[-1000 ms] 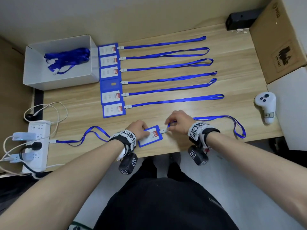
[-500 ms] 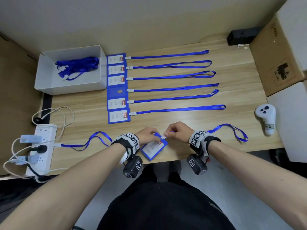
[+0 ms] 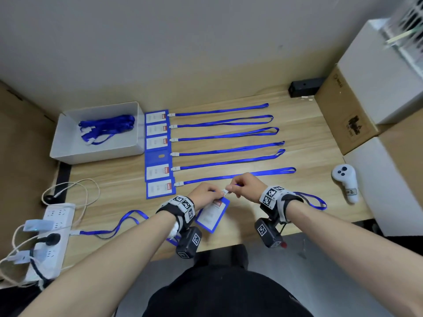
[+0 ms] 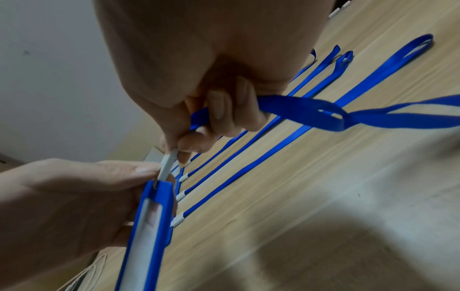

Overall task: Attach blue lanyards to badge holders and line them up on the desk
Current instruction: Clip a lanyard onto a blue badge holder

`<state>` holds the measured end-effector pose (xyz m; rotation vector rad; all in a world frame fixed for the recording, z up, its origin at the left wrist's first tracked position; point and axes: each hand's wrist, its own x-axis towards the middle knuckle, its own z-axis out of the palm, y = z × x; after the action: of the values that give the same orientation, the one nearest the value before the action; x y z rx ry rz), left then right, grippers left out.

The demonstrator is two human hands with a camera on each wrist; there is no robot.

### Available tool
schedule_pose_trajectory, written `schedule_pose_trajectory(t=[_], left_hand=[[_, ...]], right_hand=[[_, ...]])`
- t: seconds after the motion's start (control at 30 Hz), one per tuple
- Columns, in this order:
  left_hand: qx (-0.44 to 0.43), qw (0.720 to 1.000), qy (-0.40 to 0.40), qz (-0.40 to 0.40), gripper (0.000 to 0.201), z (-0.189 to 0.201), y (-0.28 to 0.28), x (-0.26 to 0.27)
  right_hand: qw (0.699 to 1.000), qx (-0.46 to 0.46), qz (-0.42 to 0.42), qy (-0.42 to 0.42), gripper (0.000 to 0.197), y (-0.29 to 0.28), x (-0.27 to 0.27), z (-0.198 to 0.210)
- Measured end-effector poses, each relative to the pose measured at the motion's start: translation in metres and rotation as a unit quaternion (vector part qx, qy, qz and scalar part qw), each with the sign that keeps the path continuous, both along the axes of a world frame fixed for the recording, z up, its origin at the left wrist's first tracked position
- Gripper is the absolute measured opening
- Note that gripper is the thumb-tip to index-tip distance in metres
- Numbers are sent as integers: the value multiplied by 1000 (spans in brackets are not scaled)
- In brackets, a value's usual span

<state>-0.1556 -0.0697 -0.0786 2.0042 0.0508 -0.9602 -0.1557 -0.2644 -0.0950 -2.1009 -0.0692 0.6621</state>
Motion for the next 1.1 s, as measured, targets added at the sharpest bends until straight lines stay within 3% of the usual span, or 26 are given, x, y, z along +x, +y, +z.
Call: schedule_pose_trajectory(t=[0.2, 0.47, 0.6, 0.8, 1.1], left_hand=[[11, 999, 25, 31, 17, 8, -2, 6], [84, 992, 92, 35, 10, 25, -13, 12], [52, 995, 67, 57, 18, 18, -5, 10], [-42, 996, 25, 76, 2, 13, 10, -1], [-14, 993, -34, 114, 16, 6, 8, 3]], right_hand=[[999, 20, -18, -39, 21, 3, 1, 9], [993, -77, -12, -91, 17, 12, -4, 17], [992, -85, -19, -93, 18, 14, -3, 24], [996, -47, -43, -64, 16, 13, -2, 20], [994, -14, -73, -75, 22, 23, -1, 23]])
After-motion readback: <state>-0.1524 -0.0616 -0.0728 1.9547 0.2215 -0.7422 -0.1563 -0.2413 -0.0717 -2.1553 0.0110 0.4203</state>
